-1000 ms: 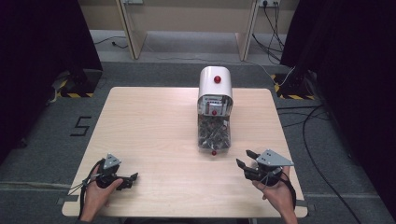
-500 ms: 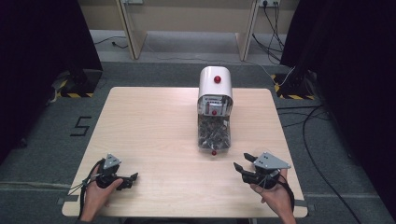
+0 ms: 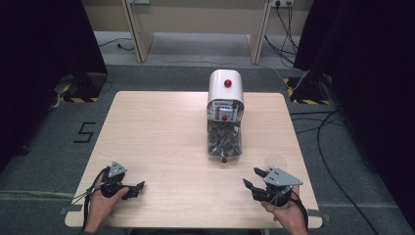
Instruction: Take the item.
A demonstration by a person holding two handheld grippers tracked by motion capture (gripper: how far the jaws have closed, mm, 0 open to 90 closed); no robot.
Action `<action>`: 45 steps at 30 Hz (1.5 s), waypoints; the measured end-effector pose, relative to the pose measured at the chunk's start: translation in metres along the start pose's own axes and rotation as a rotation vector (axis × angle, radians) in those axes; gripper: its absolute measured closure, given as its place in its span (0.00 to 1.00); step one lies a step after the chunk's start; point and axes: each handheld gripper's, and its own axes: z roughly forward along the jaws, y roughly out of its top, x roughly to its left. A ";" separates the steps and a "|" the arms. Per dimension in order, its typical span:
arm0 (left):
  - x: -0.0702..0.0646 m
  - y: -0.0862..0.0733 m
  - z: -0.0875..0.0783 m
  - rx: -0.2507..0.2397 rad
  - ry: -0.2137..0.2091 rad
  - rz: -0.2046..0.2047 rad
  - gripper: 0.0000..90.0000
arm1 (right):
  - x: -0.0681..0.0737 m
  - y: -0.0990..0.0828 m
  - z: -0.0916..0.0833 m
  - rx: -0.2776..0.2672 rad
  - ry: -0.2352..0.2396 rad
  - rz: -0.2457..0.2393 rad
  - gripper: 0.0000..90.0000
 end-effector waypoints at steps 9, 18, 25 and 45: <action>0.000 0.000 0.000 0.000 0.000 0.000 0.00 | 0.000 -0.011 -0.002 0.010 -0.002 0.024 0.48; 0.000 0.000 0.000 0.000 0.000 0.000 0.00 | 0.002 -0.021 -0.007 0.019 -0.003 0.039 0.48; 0.000 0.000 0.000 0.000 0.000 0.000 0.00 | 0.002 -0.030 -0.012 0.027 -0.010 0.058 0.48; 0.000 0.000 0.000 0.000 0.000 0.000 0.00 | -0.007 -0.052 -0.033 0.041 -0.081 0.105 0.47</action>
